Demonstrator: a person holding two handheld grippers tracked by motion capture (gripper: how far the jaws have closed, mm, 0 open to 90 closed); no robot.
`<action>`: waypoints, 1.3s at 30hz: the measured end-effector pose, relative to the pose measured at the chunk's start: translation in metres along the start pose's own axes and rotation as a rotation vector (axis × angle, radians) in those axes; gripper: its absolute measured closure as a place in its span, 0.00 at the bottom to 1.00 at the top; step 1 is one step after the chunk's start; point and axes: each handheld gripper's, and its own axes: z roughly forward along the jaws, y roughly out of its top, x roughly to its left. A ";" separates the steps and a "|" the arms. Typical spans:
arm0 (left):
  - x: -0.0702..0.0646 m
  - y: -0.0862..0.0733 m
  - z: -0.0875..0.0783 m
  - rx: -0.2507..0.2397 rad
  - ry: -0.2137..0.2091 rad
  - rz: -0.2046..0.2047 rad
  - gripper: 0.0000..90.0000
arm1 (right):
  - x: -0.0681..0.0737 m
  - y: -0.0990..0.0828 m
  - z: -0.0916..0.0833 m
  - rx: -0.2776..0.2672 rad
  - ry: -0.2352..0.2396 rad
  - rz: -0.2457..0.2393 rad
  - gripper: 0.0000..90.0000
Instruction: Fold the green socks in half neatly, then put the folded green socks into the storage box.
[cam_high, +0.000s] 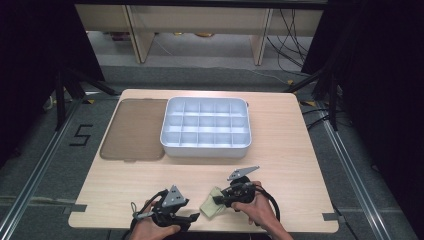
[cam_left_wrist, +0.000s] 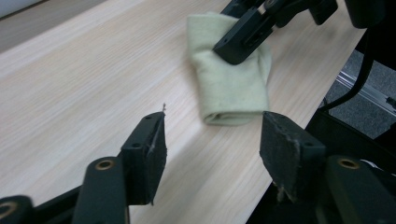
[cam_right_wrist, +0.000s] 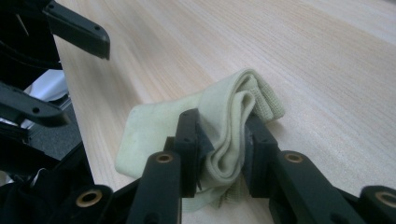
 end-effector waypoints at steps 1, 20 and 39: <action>0.001 -0.002 -0.001 -0.005 0.006 -0.004 0.43 | 0.000 0.000 0.000 0.001 -0.002 -0.007 0.80; 0.020 -0.025 -0.005 0.069 0.153 -0.047 0.26 | 0.012 0.011 -0.020 -0.034 -0.050 -0.087 0.81; 0.020 -0.022 -0.003 0.070 0.146 -0.039 0.23 | 0.002 0.026 -0.056 -0.067 -0.141 -0.142 0.81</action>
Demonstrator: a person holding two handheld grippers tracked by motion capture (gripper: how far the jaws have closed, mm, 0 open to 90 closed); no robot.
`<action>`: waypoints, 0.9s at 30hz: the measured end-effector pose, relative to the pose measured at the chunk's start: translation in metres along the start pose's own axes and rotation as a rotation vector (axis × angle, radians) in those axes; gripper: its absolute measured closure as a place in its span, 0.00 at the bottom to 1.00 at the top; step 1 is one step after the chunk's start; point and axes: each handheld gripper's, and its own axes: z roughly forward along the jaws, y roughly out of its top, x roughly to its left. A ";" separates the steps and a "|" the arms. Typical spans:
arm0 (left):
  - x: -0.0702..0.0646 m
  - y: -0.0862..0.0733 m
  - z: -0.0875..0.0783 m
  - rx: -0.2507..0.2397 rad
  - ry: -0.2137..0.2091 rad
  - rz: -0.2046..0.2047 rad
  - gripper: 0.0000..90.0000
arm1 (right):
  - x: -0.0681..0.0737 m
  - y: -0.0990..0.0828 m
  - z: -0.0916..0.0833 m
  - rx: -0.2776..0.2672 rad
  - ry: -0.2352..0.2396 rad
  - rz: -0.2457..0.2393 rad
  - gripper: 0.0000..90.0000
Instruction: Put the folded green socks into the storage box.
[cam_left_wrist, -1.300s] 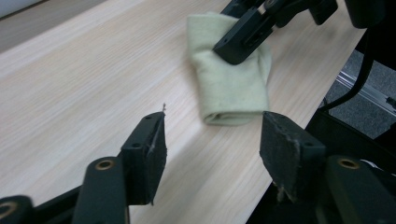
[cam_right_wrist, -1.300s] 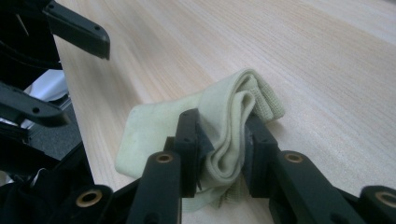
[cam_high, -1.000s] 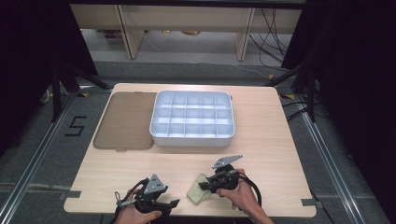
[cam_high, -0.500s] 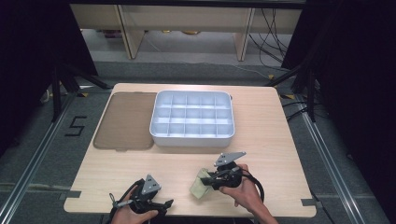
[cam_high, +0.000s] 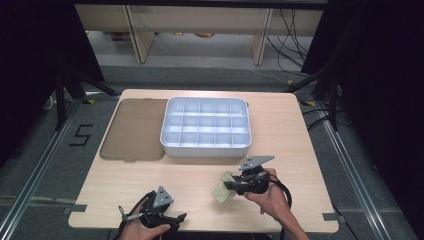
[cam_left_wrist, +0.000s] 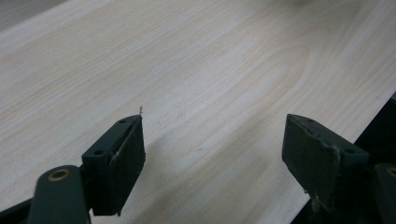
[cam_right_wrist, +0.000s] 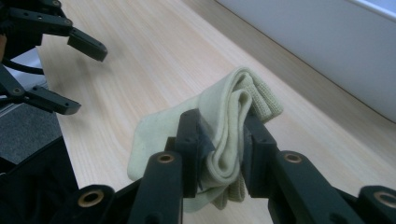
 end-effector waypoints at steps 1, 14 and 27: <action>0.000 0.000 0.000 0.001 0.002 0.005 0.23 | -0.001 0.000 -0.001 0.003 -0.005 0.001 0.81; 0.003 0.000 -0.001 0.001 0.005 -0.002 0.23 | -0.021 0.015 -0.016 0.051 -0.057 0.012 0.81; 0.004 0.000 -0.001 -0.003 0.001 -0.006 0.23 | -0.033 0.042 -0.034 0.097 -0.091 0.043 0.81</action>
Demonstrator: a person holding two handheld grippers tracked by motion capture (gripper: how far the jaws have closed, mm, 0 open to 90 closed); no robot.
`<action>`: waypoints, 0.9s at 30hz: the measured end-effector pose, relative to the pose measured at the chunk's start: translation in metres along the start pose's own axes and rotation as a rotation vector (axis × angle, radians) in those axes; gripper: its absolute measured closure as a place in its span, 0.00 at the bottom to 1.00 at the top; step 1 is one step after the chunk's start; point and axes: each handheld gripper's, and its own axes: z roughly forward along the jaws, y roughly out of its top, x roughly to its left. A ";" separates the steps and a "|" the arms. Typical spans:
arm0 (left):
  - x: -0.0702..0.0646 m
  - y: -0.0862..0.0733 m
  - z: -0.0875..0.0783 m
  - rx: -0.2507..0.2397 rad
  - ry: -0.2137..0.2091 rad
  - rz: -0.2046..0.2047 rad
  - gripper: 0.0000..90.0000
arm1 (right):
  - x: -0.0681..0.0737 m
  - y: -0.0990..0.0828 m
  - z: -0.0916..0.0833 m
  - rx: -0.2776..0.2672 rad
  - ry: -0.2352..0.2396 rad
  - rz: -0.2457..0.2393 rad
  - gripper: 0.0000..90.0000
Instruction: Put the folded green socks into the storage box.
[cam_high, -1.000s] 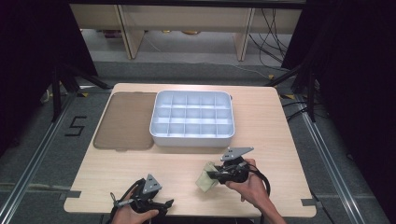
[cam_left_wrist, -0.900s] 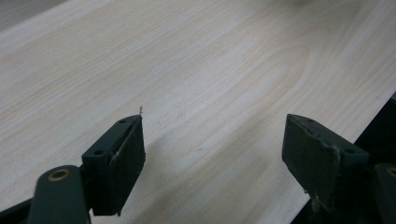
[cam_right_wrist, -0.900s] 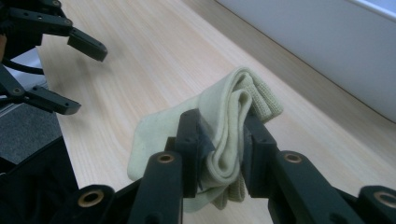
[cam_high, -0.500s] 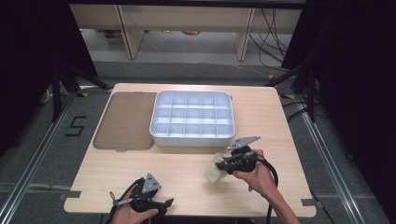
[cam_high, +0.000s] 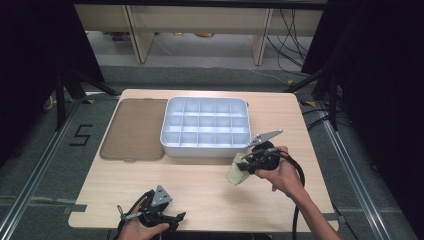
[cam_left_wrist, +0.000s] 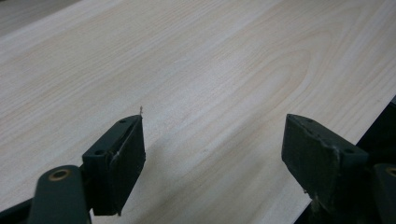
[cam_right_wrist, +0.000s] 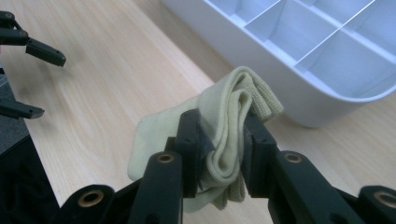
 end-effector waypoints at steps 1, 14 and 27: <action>0.000 0.000 0.000 -0.001 -0.004 0.005 0.23 | -0.002 0.004 -0.003 0.009 -0.002 -0.013 0.81; 0.002 0.000 0.000 -0.002 -0.001 0.022 0.23 | -0.016 0.032 -0.011 0.033 -0.041 0.007 0.81; 0.000 0.000 0.000 0.004 -0.005 0.030 0.23 | -0.032 0.057 -0.017 0.065 -0.084 0.029 0.81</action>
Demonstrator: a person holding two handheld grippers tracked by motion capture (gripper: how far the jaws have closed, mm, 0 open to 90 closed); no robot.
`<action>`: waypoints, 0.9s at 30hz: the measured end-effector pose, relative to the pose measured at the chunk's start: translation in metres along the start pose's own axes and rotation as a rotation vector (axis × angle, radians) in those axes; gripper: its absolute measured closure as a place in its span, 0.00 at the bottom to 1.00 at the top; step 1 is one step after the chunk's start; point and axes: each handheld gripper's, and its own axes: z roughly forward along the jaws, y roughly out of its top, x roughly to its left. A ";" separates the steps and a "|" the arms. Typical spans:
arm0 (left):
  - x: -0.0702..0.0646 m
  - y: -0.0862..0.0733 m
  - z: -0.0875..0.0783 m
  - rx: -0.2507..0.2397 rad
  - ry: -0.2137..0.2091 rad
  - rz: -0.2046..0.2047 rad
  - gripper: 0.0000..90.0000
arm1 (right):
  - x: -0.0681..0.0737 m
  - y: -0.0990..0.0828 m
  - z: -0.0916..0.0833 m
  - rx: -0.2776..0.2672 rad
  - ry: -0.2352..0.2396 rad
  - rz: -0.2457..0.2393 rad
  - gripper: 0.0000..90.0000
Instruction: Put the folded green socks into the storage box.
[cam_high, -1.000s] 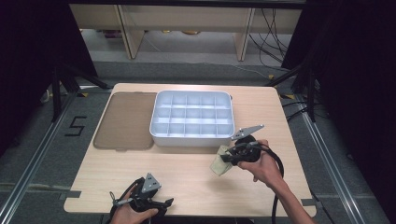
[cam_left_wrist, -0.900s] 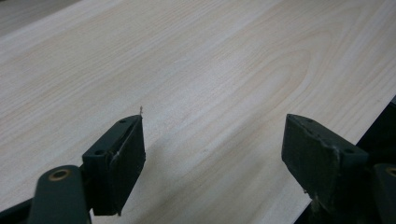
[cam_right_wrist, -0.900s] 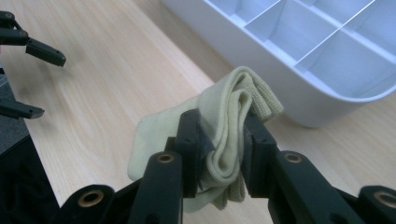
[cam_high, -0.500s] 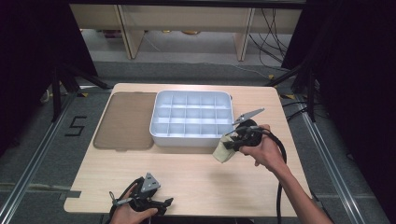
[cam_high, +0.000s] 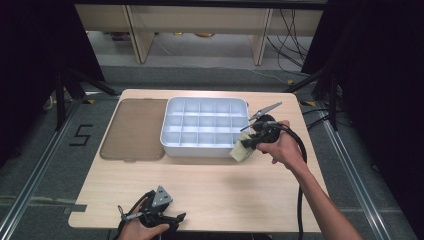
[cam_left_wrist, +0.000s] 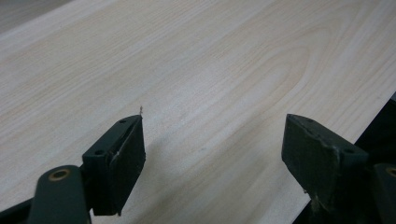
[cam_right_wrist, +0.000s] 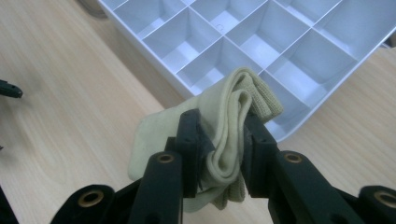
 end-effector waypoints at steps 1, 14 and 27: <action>0.000 0.000 0.000 0.004 -0.002 0.005 0.23 | -0.002 0.001 -0.001 -0.003 -0.013 -0.009 0.81; 0.000 0.000 0.000 0.003 0.002 0.011 0.23 | -0.023 0.027 0.003 -0.017 -0.100 -0.005 0.81; -0.002 0.000 0.000 -0.001 -0.006 -0.004 0.23 | -0.034 0.043 0.035 0.047 -0.173 0.011 0.81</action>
